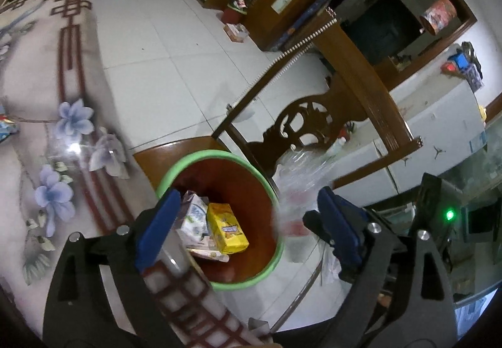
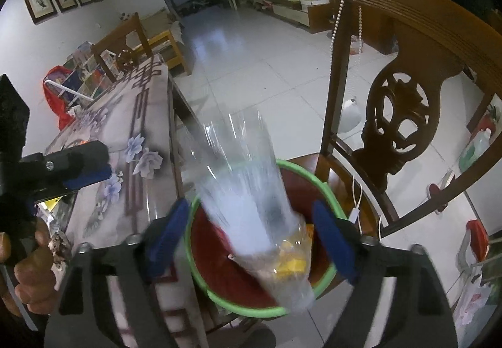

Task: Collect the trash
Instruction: 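Carry the milk carton and bottle to the red bin and open both tools, then move both tools back over the table toward the crumpled paper and foil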

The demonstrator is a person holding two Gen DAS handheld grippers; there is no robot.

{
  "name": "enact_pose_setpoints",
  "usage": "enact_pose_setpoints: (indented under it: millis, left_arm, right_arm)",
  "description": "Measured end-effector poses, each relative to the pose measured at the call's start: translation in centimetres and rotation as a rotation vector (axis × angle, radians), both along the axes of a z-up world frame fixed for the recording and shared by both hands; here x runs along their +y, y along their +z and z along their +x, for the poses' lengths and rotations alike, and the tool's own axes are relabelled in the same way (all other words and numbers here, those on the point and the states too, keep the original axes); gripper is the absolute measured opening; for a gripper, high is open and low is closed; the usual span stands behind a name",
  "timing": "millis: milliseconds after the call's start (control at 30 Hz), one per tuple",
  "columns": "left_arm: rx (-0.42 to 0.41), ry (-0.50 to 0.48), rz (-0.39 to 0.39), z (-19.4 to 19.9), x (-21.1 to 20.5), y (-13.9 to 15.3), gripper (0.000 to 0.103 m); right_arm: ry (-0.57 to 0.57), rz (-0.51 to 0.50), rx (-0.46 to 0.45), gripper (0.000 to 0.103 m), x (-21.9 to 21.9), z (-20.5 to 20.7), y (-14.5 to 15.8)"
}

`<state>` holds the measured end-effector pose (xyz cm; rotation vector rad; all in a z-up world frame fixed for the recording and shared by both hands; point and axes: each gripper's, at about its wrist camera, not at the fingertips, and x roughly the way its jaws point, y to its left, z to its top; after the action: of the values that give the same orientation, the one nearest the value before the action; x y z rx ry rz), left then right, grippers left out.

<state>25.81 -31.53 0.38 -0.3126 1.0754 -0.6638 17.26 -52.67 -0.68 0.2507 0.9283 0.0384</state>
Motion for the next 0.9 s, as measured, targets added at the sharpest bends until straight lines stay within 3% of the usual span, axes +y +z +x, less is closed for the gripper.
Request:
enact_pose_setpoints:
  millis: [100,233,500,700,900]
  left_arm:
    - [-0.004,0.018,-0.005,-0.2,1.0,0.3,0.091]
    - [-0.018,0.050,0.011,-0.9,2.9,0.8,0.097]
    - [-0.102,0.102,0.113,-3.5,8.5,2.2,0.097]
    - [-0.119,0.186,0.149,-5.7,14.3,2.8,0.097]
    - [-0.127,0.273,0.170,-8.6,21.3,3.1,0.097]
  right_arm:
    - [-0.001,-0.010,-0.001,0.091,0.5,0.1,0.1]
    - [0.002,-0.013,-0.008,0.091,0.9,0.3,0.4]
    - [0.062,-0.037,-0.026,0.095,3.9,0.5,1.2]
    - [0.143,0.002,-0.053,0.095,9.5,0.6,1.9]
    - [0.276,-0.032,-0.081,0.095,16.3,0.7,3.1]
